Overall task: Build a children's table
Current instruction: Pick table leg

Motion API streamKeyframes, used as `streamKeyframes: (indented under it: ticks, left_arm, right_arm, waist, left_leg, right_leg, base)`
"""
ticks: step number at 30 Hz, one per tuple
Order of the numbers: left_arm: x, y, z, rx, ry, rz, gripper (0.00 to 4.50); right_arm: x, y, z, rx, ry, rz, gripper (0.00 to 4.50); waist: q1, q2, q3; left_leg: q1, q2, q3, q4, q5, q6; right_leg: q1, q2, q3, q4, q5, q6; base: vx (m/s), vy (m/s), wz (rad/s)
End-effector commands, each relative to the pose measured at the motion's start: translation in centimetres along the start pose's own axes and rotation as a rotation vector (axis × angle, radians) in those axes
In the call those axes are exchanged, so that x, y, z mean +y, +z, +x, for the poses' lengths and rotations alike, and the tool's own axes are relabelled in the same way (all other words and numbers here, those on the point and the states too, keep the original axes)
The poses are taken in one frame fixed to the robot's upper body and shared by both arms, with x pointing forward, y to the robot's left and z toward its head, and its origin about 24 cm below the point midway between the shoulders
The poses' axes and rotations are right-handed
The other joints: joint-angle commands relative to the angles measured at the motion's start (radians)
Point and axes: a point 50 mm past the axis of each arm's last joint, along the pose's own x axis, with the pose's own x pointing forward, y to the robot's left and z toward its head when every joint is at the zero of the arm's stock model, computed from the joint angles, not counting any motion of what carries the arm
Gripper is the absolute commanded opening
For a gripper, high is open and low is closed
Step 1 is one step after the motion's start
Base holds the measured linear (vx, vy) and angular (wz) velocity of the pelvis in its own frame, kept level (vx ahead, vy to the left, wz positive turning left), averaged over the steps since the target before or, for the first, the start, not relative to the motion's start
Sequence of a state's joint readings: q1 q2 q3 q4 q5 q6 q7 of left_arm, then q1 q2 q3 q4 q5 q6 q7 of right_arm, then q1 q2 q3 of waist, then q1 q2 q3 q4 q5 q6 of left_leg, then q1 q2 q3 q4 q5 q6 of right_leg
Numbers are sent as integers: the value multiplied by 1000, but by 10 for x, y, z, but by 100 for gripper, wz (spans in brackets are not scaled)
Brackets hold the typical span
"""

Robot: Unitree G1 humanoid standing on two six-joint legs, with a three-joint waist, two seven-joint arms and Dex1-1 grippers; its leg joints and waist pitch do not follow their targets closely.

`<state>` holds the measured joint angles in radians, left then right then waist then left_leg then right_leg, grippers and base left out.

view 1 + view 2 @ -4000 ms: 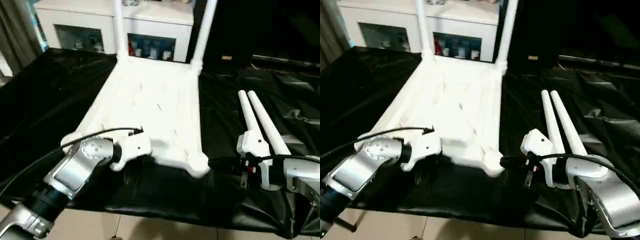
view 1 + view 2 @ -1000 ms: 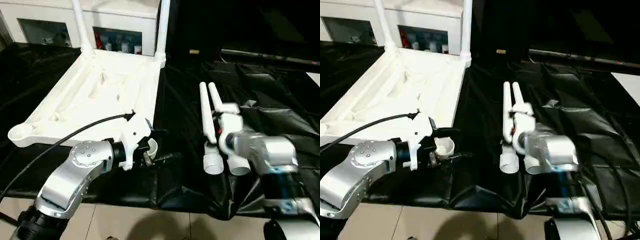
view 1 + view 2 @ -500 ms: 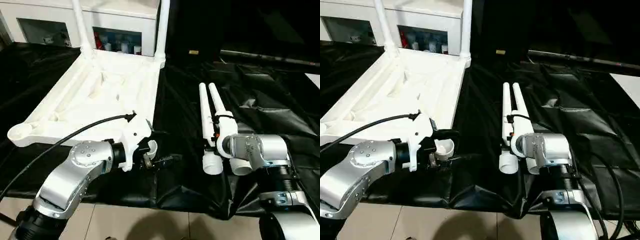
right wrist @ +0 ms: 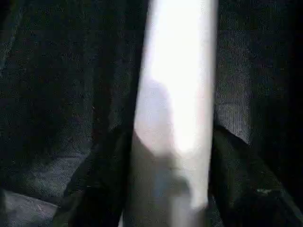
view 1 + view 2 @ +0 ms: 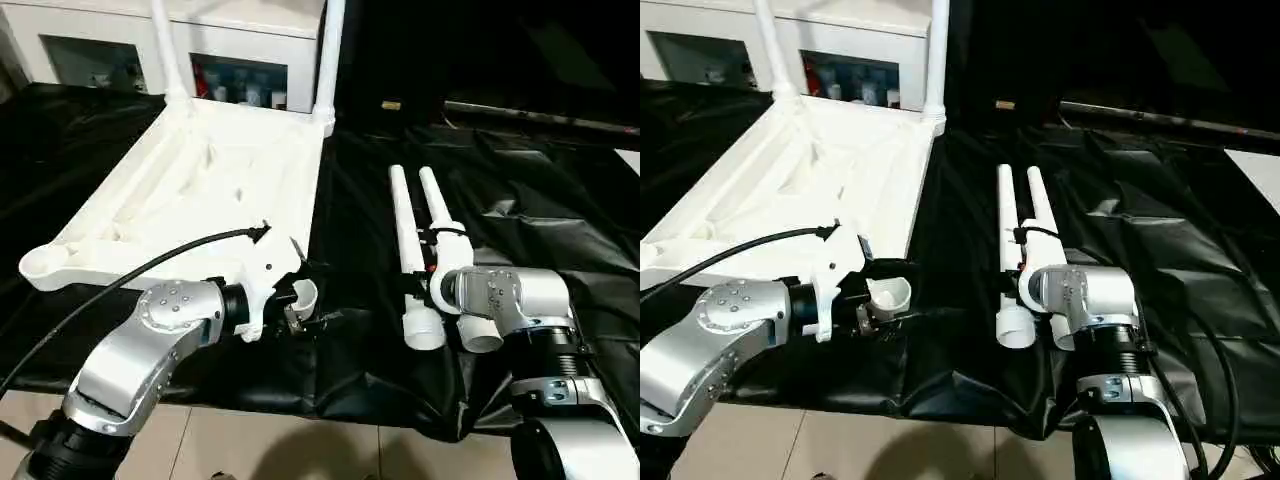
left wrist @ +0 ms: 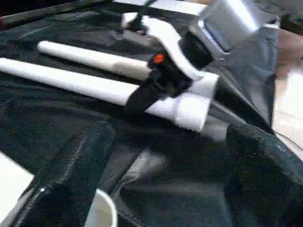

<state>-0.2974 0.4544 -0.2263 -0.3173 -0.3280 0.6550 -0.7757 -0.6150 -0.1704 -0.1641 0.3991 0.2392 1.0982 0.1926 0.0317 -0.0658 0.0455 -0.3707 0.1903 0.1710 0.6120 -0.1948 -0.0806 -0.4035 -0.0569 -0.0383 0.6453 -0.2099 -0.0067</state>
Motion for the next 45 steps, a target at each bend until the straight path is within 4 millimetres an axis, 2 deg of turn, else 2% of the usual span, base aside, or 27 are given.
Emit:
streamKeyframes:
  ticks: [1, 5, 6, 9, 10, 11, 12, 13, 14, 15, 16, 19, 20, 23, 29, 30, 34, 35, 37, 39, 41, 42, 43, 45]
  left_arm:
    - [12, 8, 1, -28, 84, -32, 450]
    - [26, 19, 6, -101, 166, -129, 450]
    - [34, 28, 9, -153, 214, -209, 450]
    - [43, 41, 17, -223, 261, -324, 450]
    - [45, 44, 20, -236, 262, -360, 450]
    - [46, 47, 23, -248, 264, -396, 450]
    - [48, 51, 28, -277, 262, -459, 450]
    - [49, 52, 30, -284, 259, -476, 450]
    - [49, 55, 32, -301, 249, -504, 450]
    - [47, 60, 37, -328, 220, -553, 450]
    - [45, 62, 40, -340, 201, -575, 450]
    - [41, 67, 46, -364, 159, -622, 450]
    - [39, 70, 49, -380, 141, -642, 450]
    - [36, 76, 52, -423, 110, -697, 450]
    - [30, 89, 49, -508, 14, -772, 450]
    - [30, 87, 49, -491, 28, -768, 450]
    - [33, 82, 50, -453, 99, -790, 450]
    - [33, 81, 50, -446, 108, -794, 450]
    - [33, 81, 50, -440, 114, -797, 423]
    - [36, 79, 53, -431, 155, -836, 416]
    - [37, 78, 54, -430, 162, -840, 416]
    - [39, 77, 56, -424, 186, -848, 390]
    - [40, 77, 56, -424, 194, -851, 378]
    - [41, 77, 57, -424, 208, -857, 379]
  right_arm:
    - [-4, 7, -6, -72, 20, 35, 204]
    - [-3, 12, -11, -149, 92, 88, 187]
    - [0, 16, -15, -213, 166, 132, 185]
    - [5, 23, -25, -320, 289, 172, 184]
    - [9, 26, -30, -369, 348, 166, 184]
    - [13, 30, -37, -427, 422, 170, 184]
    - [20, 33, -49, -494, 536, 154, 184]
    - [22, 33, -51, -502, 562, 150, 184]
    - [26, 33, -56, -511, 613, 145, 184]
    - [30, 32, -63, -524, 673, 129, 184]
    - [33, 32, -66, -529, 702, 116, 184]
    - [41, 29, -71, -534, 757, 76, 184]
    - [45, 27, -73, -529, 781, 56, 184]
    - [52, 22, -75, -509, 812, 11, 184]
    - [61, 13, -68, -441, 731, -167, 184]
    - [62, 14, -66, -443, 693, -200, 184]
    - [67, 24, -59, -467, 457, -420, 184]
    - [71, 28, -60, -483, 446, -419, 184]
    - [76, 31, -62, -497, 446, -413, 184]
    - [90, 36, -66, -547, 359, -627, 184]
    - [91, 35, -66, -552, 352, -647, 184]
    - [94, 35, -65, -567, 342, -681, 184]
    - [95, 35, -65, -575, 336, -692, 184]
    - [95, 36, -65, -580, 320, -700, 183]
  waist:
    - [0, 16, -53]
    - [4, 9, -55]
    - [7, 6, -57]
    - [8, 4, -57]
    - [9, -7, -58]
    - [11, -4, -59]
    - [11, -6, -57]
    - [16, -5, -59]
    - [15, -8, -59]
    - [14, -9, -58]
    - [18, -3, -60]
    - [21, -6, -58]
    - [23, -3, -58]
    - [27, -7, -58]
    - [29, -10, -54]
    - [28, -14, -55]
    - [28, -10, -56]
    - [25, -14, -54]
    - [25, -11, -55]
    - [26, -12, -57]
    - [26, -11, -55]
    - [26, -11, -56]
    - [25, -17, -55]
    - [27, -16, -55]
  left_leg:
    - [15, 28, 1, -74, -142, -68]
    - [10, 27, -1, -73, -125, -59]
    - [11, 25, 3, -70, -122, -55]
    - [7, 26, 0, -71, -115, -37]
    - [6, 28, -1, -70, -100, -24]
    - [3, 27, -2, -69, -81, -13]
    - [2, 26, 1, -67, -81, 0]
    - [5, 24, 4, -63, -78, 10]
    - [0, 26, -2, -67, -58, 27]
    - [-2, 25, -3, -69, -50, 30]
    - [7, 30, -2, -65, -46, 37]
    - [6, 32, -2, -67, -40, 39]
    - [7, 32, -2, -66, -39, 37]
    - [5, 32, -2, -67, -36, 37]
    - [6, 32, -3, -69, -53, 18]
    - [5, 31, -3, -69, -52, 19]
    - [7, 34, -6, -69, -31, 8]
    - [6, 31, -4, -68, -32, 4]
    - [8, 31, -4, -68, -44, 6]
    - [7, 34, -8, -68, -25, -5]
    - [9, 31, -5, -67, -14, -4]
    - [9, 31, -4, -67, -22, 0]
    - [8, 31, -4, -67, -28, 3]
    - [7, 30, -5, -67, -25, 4]
  right_leg:
    - [43, -55, 47, -84, -141, -142]
    - [52, -59, 46, -81, -122, -147]
    - [53, -59, 48, -80, -115, -149]
    - [56, -60, 45, -81, -98, -159]
    - [59, -62, 45, -81, -83, -160]
    - [61, -63, 44, -79, -72, -162]
    - [60, -62, 45, -82, -67, -162]
    - [61, -61, 46, -82, -52, -164]
    - [64, -63, 43, -80, -37, -173]
    - [66, -61, 41, -81, -42, -172]
    - [61, -64, 42, -80, -26, -189]
    - [60, -64, 41, -82, -32, -203]
    - [60, -64, 41, -82, -33, -205]
    - [63, -66, 42, -84, -36, -203]
    - [62, -66, 42, -92, -86, -172]
    - [61, -66, 42, -93, -88, -167]
    - [61, -66, 41, -89, -65, -157]
    - [62, -64, 42, -90, -65, -153]
    - [60, -64, 44, -87, -58, -152]
    - [63, -63, 42, -83, -21, -150]
    - [61, -62, 44, -81, 15, -150]
    - [62, -62, 45, -80, 20, -154]
    - [63, -62, 45, -81, 20, -154]
    - [65, -62, 45, -80, 25, -153]
  base:
    - [0, 0, 0]
    - [0, 0, 0]
    - [0, 0, 0]
    - [0, 0, 0]
    - [0, 0, 0]
    - [0, 0, 0]
    - [0, 0, 0]
    - [0, 0, 0]
    - [0, 0, 0]
    - [0, 0, 0]
    - [0, 0, 0]
    - [0, 0, 0]
    - [0, 0, 0]
    - [0, 0, 0]
    - [0, 0, 0]
    - [0, 0, 0]
    - [0, 0, 0]
    - [0, 0, 0]
    - [0, 0, 0]
    - [0, 0, 0]
    - [0, 0, 0]
    - [0, 0, 0]
    - [0, 0, 0]
    - [0, 0, 0]
